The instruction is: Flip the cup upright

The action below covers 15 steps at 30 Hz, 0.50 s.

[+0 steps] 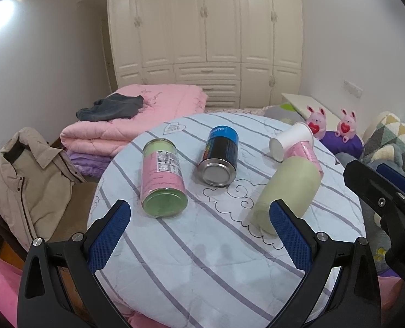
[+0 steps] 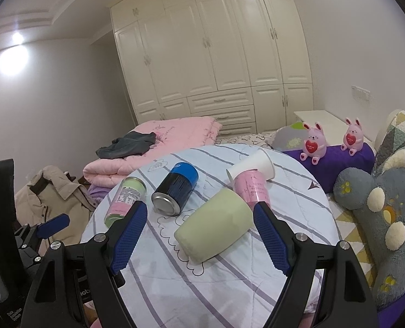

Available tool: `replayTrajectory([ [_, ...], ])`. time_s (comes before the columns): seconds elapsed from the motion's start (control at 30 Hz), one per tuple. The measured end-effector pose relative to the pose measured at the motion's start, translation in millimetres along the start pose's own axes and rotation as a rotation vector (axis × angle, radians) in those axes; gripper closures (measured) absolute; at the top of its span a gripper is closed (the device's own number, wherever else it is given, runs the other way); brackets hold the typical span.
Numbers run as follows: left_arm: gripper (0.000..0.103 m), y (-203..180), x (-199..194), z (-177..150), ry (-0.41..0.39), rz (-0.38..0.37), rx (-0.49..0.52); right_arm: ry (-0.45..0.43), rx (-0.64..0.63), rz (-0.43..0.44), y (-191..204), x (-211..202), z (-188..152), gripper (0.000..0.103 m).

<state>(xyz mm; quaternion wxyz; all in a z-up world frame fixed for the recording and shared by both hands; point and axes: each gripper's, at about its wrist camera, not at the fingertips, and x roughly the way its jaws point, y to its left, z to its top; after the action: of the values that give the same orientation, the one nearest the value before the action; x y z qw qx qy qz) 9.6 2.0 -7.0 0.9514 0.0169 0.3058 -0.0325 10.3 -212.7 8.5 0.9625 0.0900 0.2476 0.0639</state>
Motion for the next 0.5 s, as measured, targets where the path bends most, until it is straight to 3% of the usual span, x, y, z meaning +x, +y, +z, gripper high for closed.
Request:
replayTrajectory([
  [0.33, 0.000, -11, 6, 2, 0.002, -0.039, -0.002, 0.022, 0.021, 0.000, -8, 6, 3, 0.021],
  [0.5, 0.000, -19, 12, 4, 0.046, -0.029, 0.039, 0.046, 0.042, 0.002, -16, 11, 7, 0.021],
])
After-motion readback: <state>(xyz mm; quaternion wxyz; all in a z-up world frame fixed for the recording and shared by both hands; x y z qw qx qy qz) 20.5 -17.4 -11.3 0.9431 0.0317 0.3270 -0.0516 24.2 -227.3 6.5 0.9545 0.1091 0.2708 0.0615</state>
